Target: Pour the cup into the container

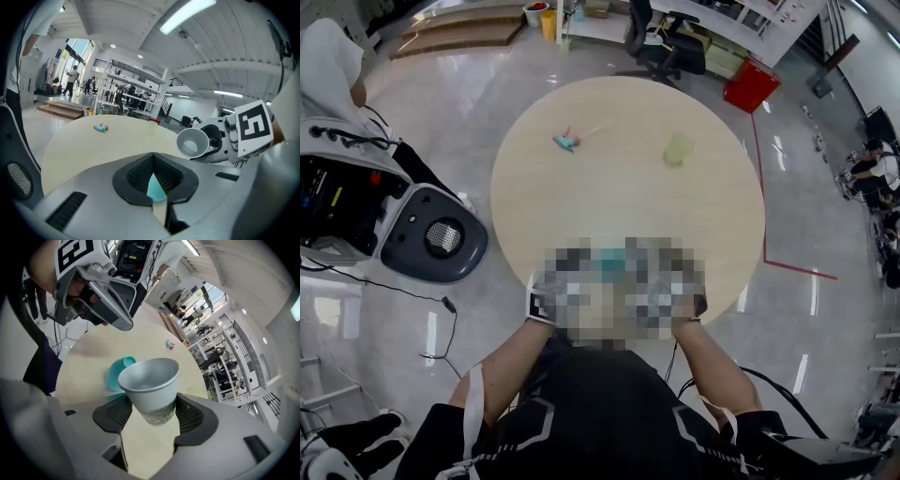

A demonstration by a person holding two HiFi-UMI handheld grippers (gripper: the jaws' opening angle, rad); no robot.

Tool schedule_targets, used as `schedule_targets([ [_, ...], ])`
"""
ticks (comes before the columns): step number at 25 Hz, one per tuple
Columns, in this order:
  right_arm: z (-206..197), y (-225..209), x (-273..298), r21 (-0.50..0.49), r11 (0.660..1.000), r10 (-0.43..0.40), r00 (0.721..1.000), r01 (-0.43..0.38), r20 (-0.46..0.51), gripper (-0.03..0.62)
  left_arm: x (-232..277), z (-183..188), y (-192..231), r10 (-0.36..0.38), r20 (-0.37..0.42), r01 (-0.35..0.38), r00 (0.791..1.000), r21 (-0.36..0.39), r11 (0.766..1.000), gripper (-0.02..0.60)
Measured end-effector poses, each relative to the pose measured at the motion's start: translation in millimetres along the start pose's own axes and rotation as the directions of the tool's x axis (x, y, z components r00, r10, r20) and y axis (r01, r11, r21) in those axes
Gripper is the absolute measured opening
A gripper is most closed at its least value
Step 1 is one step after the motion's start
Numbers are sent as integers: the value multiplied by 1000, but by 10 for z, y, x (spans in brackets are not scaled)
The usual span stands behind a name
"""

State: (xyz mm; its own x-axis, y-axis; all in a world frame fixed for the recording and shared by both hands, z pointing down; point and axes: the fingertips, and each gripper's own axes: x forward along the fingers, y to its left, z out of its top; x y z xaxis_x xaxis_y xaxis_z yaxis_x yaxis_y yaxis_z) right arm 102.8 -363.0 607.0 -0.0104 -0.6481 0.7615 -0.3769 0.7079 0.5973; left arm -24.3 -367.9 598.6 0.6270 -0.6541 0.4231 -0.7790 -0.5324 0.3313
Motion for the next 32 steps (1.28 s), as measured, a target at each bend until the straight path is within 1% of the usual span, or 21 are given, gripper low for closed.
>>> schedule_targets([
  [8,-1,16,-100,-85,996,-3,999,0,-37,295,-66,-5,-138,-15,2,15,1000,3,1000,0],
  [14,74,-34,-107,-144,989,-30,998,23,-46,295,-86,15,-121,-22,0,22,1000,5,1000,0],
  [19,124,-38,-107,-223,974,-65,996,50,-62,295,-129,27,-71,-16,9,16,1000,-6,1000,0],
  [25,165,-78,-95,-282,956,-98,993,75,-68,295,-128,14,-68,-32,5,32,999,-7,999,0],
  [32,162,-113,-73,-318,943,-126,989,95,-78,295,-110,12,-103,-67,10,67,998,-6,998,0],
])
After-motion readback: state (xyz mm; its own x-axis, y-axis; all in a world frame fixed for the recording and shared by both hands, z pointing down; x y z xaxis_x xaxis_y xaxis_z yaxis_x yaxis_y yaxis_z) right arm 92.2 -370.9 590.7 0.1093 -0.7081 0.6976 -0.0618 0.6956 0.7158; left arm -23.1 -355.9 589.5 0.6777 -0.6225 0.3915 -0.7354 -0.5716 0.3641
